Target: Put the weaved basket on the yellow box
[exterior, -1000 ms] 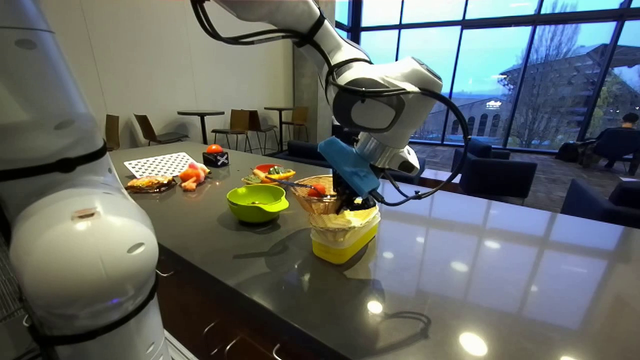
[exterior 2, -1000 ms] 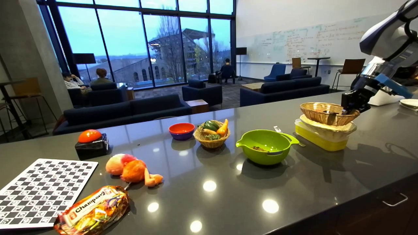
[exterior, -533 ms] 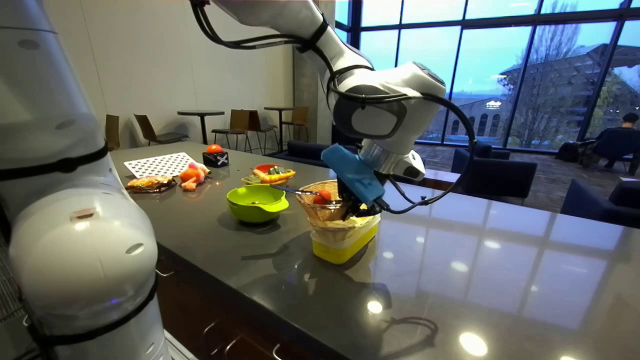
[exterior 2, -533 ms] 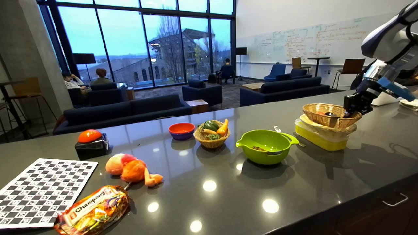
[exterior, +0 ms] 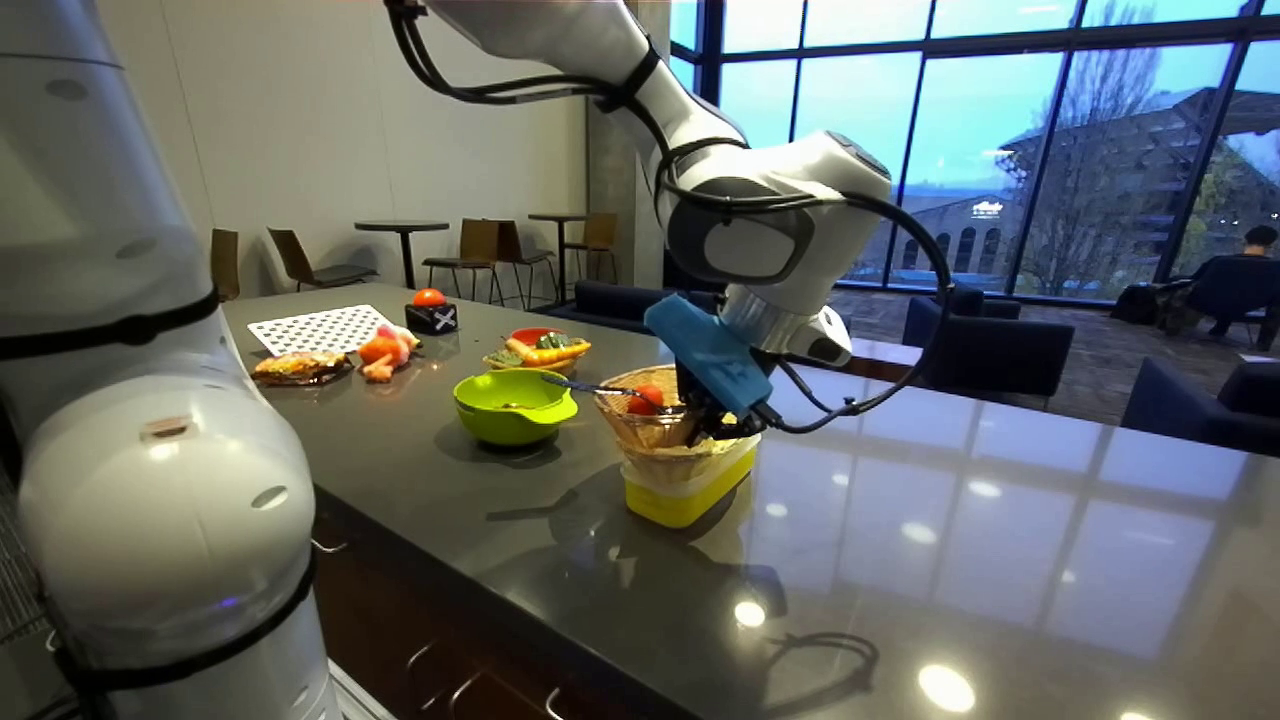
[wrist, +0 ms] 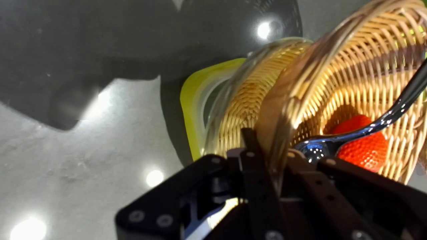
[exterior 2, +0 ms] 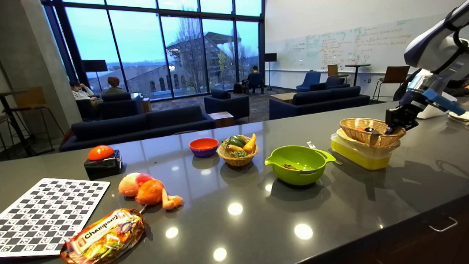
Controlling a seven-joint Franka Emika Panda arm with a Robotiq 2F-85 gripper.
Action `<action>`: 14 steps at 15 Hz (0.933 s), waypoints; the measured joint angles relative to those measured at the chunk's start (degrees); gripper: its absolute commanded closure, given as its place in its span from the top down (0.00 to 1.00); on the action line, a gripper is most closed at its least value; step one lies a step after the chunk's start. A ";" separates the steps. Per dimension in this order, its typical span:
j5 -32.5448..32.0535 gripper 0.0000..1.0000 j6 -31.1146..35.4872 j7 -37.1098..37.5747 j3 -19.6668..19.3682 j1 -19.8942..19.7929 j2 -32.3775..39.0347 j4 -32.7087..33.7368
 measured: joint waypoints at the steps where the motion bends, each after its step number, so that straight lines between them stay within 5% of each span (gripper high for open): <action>1: 0.00 0.02 0.10 -0.03 0.00 0.00 0.18 0.03; 14: -0.08 0.02 3.47 -1.96 0.00 -0.05 3.01 0.64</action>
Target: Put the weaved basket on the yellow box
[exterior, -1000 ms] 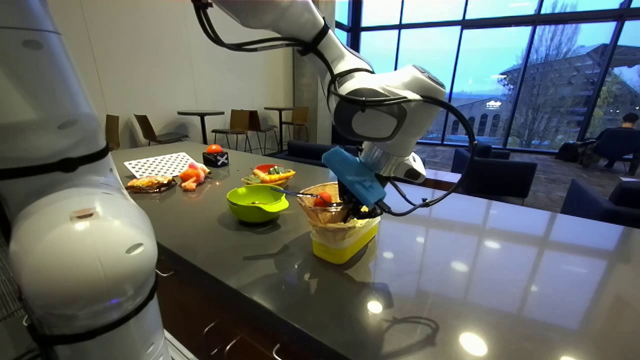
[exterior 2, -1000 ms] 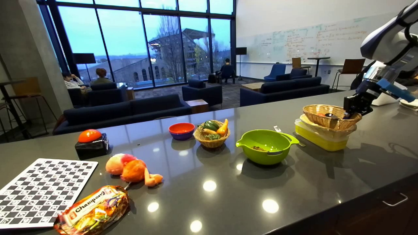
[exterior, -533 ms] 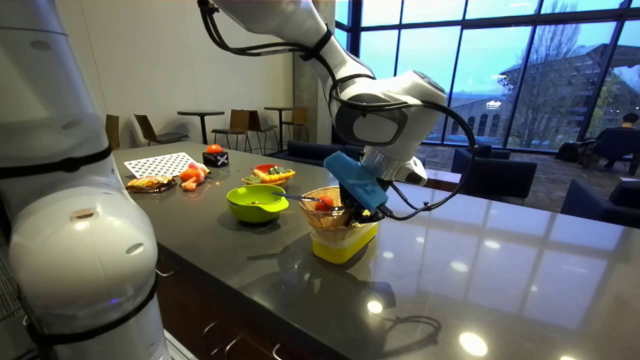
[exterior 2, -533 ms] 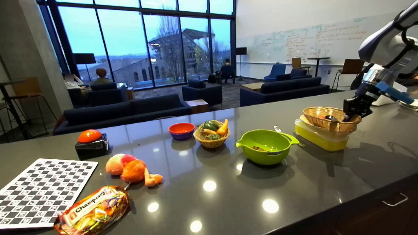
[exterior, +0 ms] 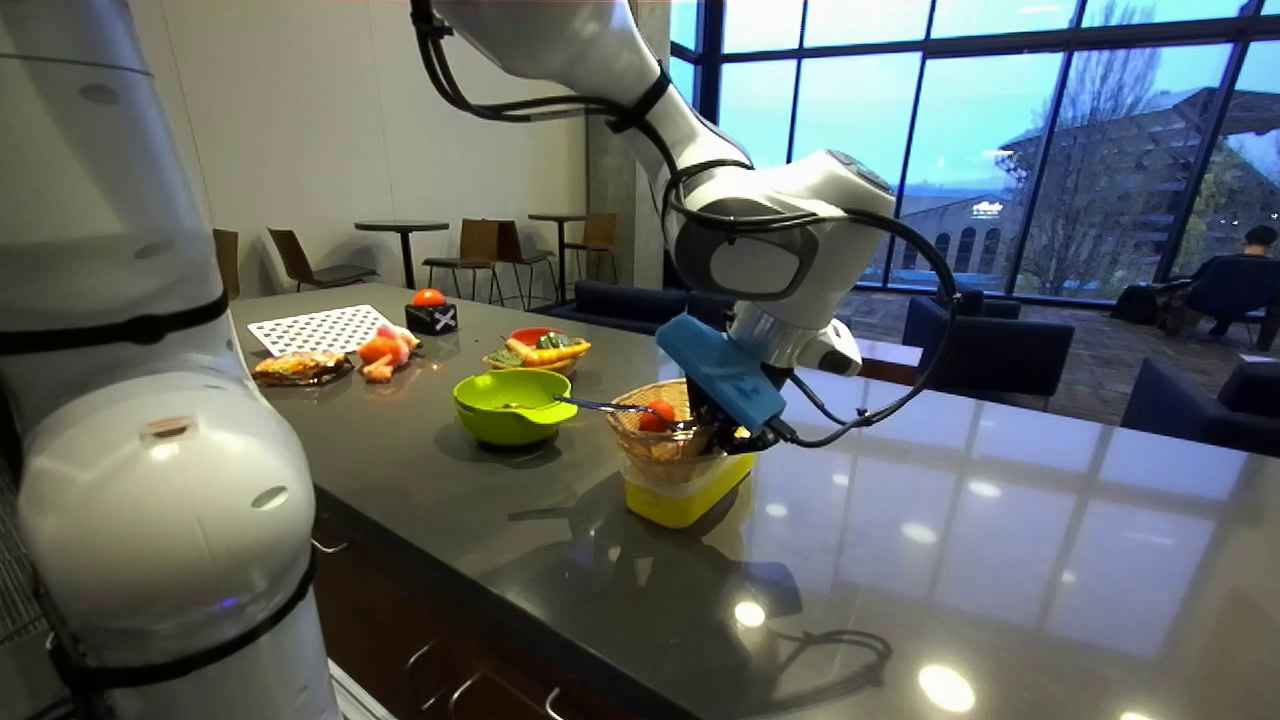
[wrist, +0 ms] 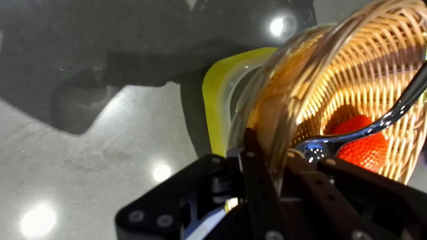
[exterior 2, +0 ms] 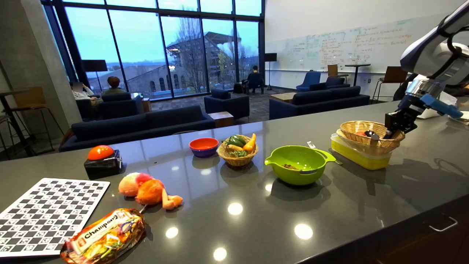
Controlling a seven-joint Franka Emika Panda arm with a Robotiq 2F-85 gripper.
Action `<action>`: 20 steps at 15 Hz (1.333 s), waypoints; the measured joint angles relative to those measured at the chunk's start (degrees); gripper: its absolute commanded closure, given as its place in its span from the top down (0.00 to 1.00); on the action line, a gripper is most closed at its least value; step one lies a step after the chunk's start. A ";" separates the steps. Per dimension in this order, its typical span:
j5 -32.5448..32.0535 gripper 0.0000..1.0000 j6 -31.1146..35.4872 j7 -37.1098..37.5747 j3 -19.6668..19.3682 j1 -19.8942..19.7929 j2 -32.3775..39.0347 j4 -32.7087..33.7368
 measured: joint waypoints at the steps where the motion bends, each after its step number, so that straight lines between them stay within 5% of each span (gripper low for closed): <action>1: 0.00 0.02 0.15 -0.13 0.00 0.00 0.25 0.15; 3: 0.00 0.02 0.30 -0.28 0.00 -0.01 0.60 0.41; 4: 0.00 0.11 0.33 -0.30 0.00 -0.01 0.74 0.56; 5: 0.00 0.34 0.35 -0.30 0.00 -0.01 0.85 0.71; 9: 0.00 0.47 0.37 -0.30 0.00 -0.02 1.25 1.32; 16: -0.02 0.94 0.38 -0.29 0.21 -0.01 1.25 2.16; 20: -0.64 1.00 0.42 -0.21 0.54 -0.01 1.23 2.53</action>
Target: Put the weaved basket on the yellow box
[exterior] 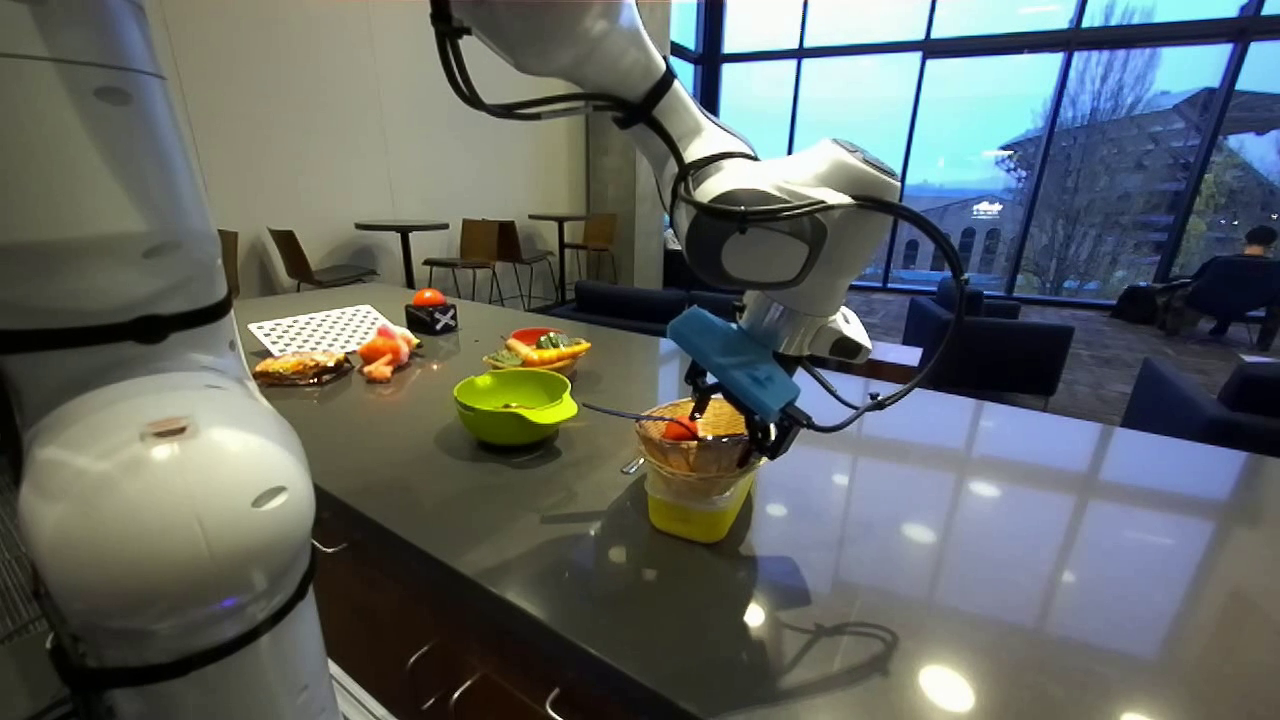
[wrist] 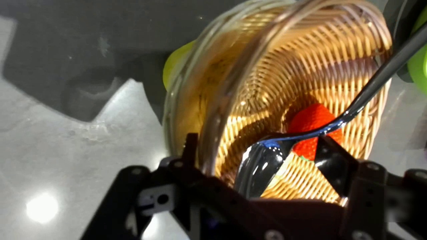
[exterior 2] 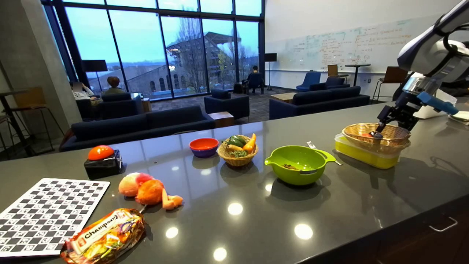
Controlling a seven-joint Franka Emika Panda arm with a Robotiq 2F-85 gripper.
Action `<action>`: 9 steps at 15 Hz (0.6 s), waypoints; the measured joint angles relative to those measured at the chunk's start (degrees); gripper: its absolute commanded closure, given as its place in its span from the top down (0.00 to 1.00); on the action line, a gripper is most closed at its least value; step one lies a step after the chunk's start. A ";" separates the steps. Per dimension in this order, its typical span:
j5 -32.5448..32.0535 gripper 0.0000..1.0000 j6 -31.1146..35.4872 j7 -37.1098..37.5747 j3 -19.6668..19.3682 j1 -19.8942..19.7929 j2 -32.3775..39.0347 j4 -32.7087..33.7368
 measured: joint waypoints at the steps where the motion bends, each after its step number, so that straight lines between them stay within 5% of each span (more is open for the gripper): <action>1: -0.18 1.00 0.00 0.03 0.13 0.01 -0.01 0.13; 9: -3.87 1.00 0.02 2.46 1.52 0.05 -0.61 1.73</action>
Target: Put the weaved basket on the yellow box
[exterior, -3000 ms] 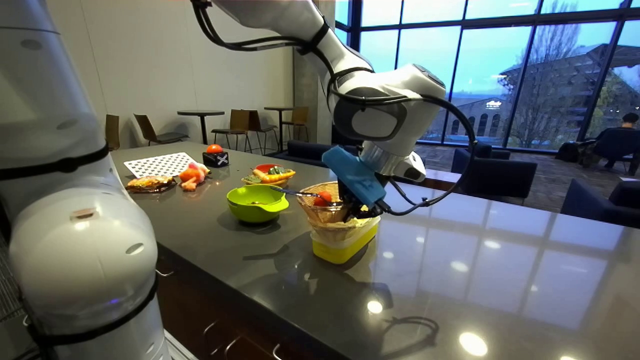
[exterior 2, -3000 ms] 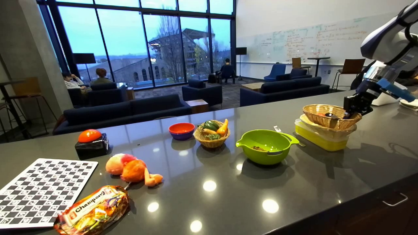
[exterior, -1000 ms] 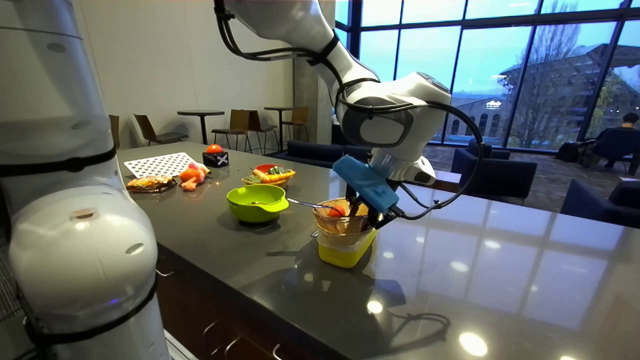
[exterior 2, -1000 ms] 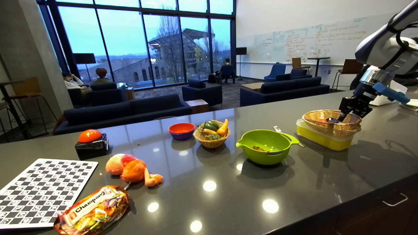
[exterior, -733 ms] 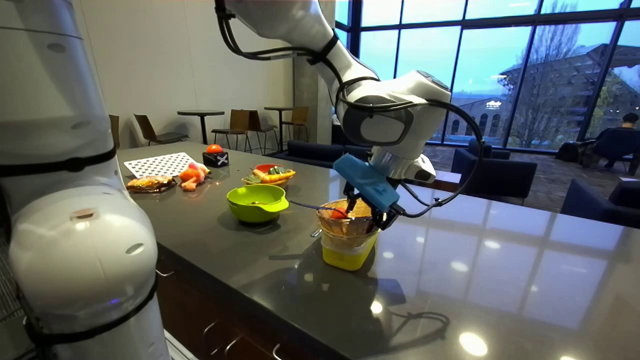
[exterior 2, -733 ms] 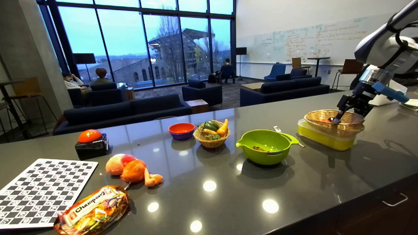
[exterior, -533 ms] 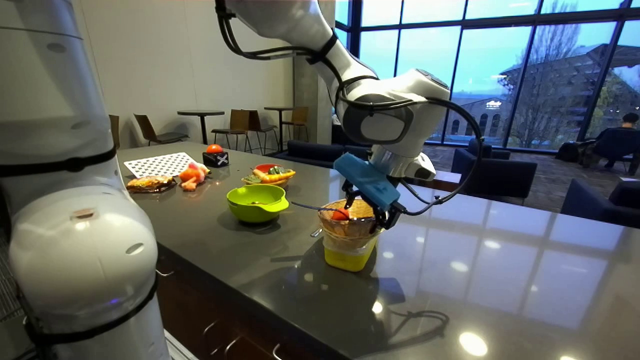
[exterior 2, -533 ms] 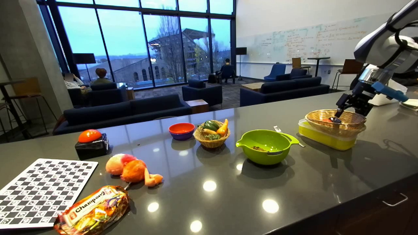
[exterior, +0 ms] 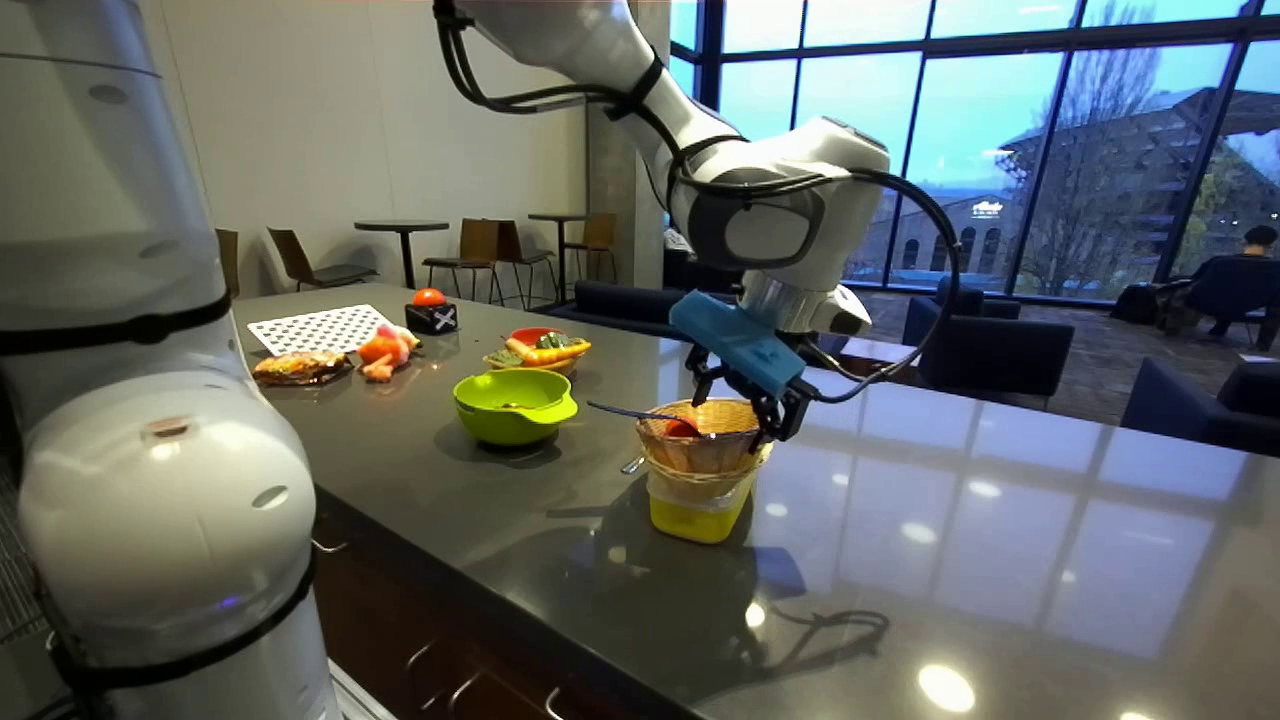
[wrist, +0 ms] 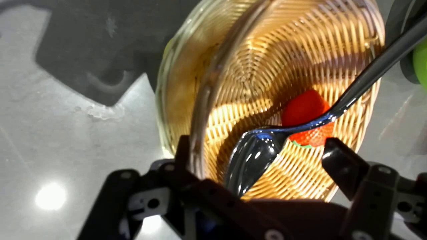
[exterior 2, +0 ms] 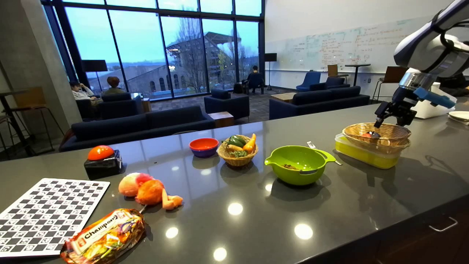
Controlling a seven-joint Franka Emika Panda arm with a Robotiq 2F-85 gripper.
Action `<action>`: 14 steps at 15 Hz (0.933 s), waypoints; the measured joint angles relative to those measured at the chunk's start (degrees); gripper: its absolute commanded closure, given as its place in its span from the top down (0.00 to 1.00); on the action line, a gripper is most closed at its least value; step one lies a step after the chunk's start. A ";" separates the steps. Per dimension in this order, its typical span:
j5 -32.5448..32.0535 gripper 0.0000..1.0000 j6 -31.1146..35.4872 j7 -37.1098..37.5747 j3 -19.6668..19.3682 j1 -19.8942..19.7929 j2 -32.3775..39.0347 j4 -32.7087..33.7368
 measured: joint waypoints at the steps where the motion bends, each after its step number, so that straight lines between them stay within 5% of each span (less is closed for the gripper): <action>1: -0.96 1.00 0.00 0.93 0.29 0.02 -0.42 0.07; 14: -8.45 1.00 -0.16 10.00 3.22 2.05 -6.14 0.14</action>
